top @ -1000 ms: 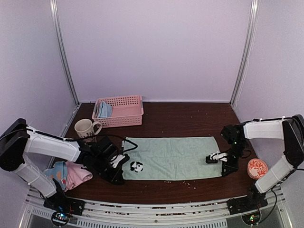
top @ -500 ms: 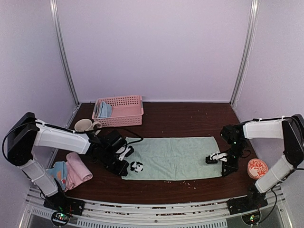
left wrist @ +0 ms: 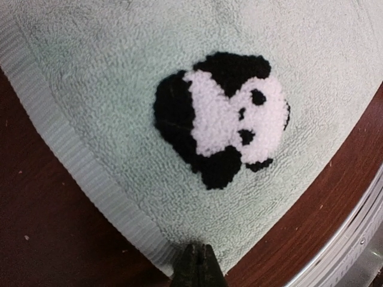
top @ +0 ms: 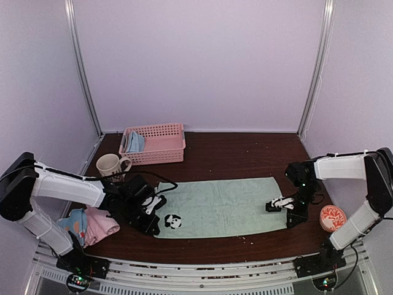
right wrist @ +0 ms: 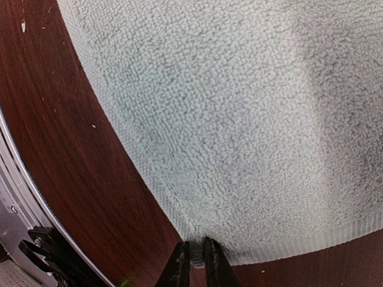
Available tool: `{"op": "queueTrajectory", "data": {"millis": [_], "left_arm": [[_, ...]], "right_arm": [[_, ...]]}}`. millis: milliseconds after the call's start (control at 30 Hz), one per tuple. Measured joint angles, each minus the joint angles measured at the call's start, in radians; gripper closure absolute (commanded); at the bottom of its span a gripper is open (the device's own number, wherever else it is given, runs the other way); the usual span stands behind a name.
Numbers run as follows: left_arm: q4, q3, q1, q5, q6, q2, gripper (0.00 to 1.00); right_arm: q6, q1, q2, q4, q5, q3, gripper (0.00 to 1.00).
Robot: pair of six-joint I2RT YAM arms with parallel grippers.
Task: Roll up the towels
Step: Smooth out the towel at the center of the board, then pick up the towel from the center of the board.
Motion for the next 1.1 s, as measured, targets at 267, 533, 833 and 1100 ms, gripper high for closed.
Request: {"op": "queueTrajectory", "data": {"millis": [267, 533, 833, 1100], "left_arm": [[-0.022, -0.017, 0.000, 0.035, -0.018, -0.023, 1.00], [-0.143, 0.082, 0.000, 0.031, 0.045, -0.032, 0.86], [-0.154, 0.277, 0.051, -0.090, 0.160, -0.078, 0.02], [-0.153, 0.483, 0.062, -0.360, 0.250, -0.066, 0.02]], "right_arm": [[-0.005, 0.007, 0.003, -0.021, 0.000, 0.004, 0.89], [-0.004, 0.011, 0.005, -0.162, -0.080, 0.150, 0.73], [0.119, 0.010, 0.004, -0.189, -0.193, 0.430, 0.00], [0.336, 0.006, 0.032, -0.023, -0.042, 0.526, 0.00]]}}
